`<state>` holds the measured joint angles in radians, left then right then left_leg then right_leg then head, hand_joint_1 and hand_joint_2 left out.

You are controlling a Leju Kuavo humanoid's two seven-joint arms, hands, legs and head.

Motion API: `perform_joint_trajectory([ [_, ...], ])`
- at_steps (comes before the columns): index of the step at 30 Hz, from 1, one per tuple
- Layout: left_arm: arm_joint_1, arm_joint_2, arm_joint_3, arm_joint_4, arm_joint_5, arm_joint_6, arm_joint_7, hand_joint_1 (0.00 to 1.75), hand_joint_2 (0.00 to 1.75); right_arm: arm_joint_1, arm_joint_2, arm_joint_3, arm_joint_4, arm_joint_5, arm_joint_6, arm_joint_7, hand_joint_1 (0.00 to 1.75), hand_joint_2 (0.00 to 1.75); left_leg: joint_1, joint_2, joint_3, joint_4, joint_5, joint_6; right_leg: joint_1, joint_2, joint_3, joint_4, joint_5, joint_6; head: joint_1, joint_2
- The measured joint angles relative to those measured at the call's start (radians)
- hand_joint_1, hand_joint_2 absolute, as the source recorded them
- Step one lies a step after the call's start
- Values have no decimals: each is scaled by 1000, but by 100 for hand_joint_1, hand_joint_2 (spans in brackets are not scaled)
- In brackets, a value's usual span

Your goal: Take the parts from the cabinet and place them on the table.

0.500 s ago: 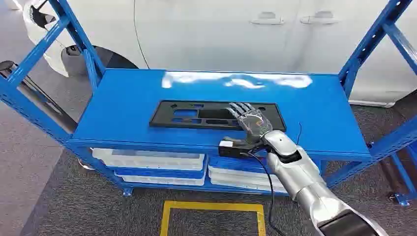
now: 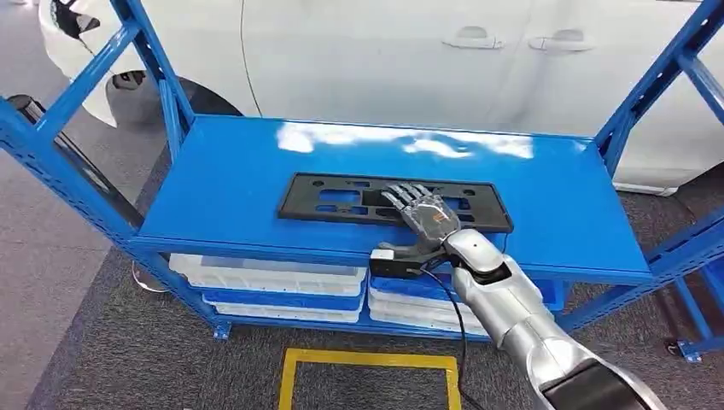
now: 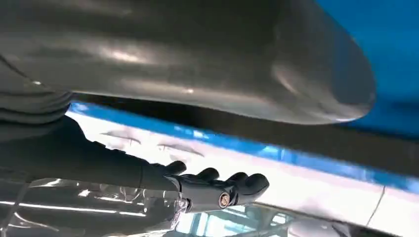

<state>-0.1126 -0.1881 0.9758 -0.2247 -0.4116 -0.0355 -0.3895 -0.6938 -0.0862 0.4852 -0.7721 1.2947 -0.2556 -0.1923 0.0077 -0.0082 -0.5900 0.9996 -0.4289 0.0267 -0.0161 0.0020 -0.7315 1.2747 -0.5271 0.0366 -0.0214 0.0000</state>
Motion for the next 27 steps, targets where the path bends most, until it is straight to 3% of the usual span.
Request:
perform_joint_trajectory([
  [2,0,0,0,0,0,0,0,0,0,-8,8,3,13,6,-13,16,0,0,0,-1,1,7,-5,-6,0,-1,88,-179,87,-6,0,0],
  [3,0,0,0,0,-1,0,0,0,0,-12,10,4,17,7,-16,16,0,175,0,-1,-1,12,-8,-11,1,-2,119,-249,94,-12,0,0],
  [4,-1,0,0,0,-1,0,0,0,0,-16,17,8,23,7,-16,17,0,175,-8,-1,-5,18,-12,-16,7,-1,122,-255,92,-16,-2,0],
  [7,-1,0,0,0,-3,0,0,0,0,-17,23,11,39,-7,-13,5,0,175,-5,0,-4,12,-9,-30,10,0,120,-254,92,-30,-2,0],
  [8,-1,0,0,0,-3,0,0,0,0,-21,24,11,44,-14,-10,2,0,175,-5,0,-5,15,-15,-35,1,-1,124,-264,98,-40,-1,0],
  [9,1,0,0,0,-4,0,0,0,0,-25,27,11,47,-20,-8,-3,0,175,-3,1,-9,29,-26,-40,3,-1,126,-266,99,-43,-1,0],
  [12,-1,0,0,0,-7,0,0,0,0,-31,38,11,58,-36,4,-15,0,175,2,2,-112,254,-142,-54,4,-1,127,-266,98,-52,-6,0],
  [13,0,0,0,0,-8,0,0,0,0,-31,39,11,64,-37,4,-16,0,175,2,2,-143,316,-156,-56,4,-2,126,-266,98,-52,-6,0],
  [14,1,0,0,0,-8,0,1,0,0,-31,39,11,68,-37,3,-16,0,175,3,2,-148,323,-147,-56,4,-2,127,-266,97,-51,-6,0],
  [15,1,0,0,0,-9,0,1,0,0,-31,40,12,72,-37,3,-15,0,175,3,2,-134,289,-119,-54,4,-2,127,-265,97,-51,-6,0],
  [17,0,1,0,0,-9,0,2,0,0,-32,42,12,74,-36,0,-15,0,175,3,2,-54,121,-28,-47,4,0,132,-265,95,-47,-6,0],
  [18,-1,1,0,0,-9,0,2,0,0,-32,43,12,75,-35,-1,-15,0,175,3,2,-13,34,2,-40,4,1,134,-265,92,-44,-6,0],
  [19,-1,1,0,0,-9,0,3,0,0,-33,43,12,77,-35,-4,-15,0,175,-3,1,0,16,-15,-37,11,1,133,-264,92,-39,-5,0],
  [22,0,1,0,0,-10,0,3,0,0,-31,45,13,80,-33,-19,-14,0,175,-7,-1,-3,15,-12,-24,7,1,132,-267,95,-22,-5,0],
  [23,1,1,0,0,-9,0,3,0,0,-33,47,14,80,-31,-22,-13,0,175,-2,-1,0,6,-7,-16,11,1,135,-268,94,-15,-5,0],
  [24,0,0,0,0,-10,-1,3,0,0,-32,46,14,80,-28,-29,-10,0,175,2,1,7,-3,-2,-9,5,1,133,-254,81,-11,-5,0],
  [25,-1,0,0,0,-10,-1,3,0,0,-32,46,15,80,-27,-35,-8,0,175,2,2,7,-4,-1,-3,5,0,112,-212,50,-9,0,0],
  [27,-1,0,0,0,-10,-1,3,0,0,-25,46,15,80,-27,-41,-8,0,175,0,3,6,-4,-1,0,3,0,37,-52,-27,-4,-1,0],
])
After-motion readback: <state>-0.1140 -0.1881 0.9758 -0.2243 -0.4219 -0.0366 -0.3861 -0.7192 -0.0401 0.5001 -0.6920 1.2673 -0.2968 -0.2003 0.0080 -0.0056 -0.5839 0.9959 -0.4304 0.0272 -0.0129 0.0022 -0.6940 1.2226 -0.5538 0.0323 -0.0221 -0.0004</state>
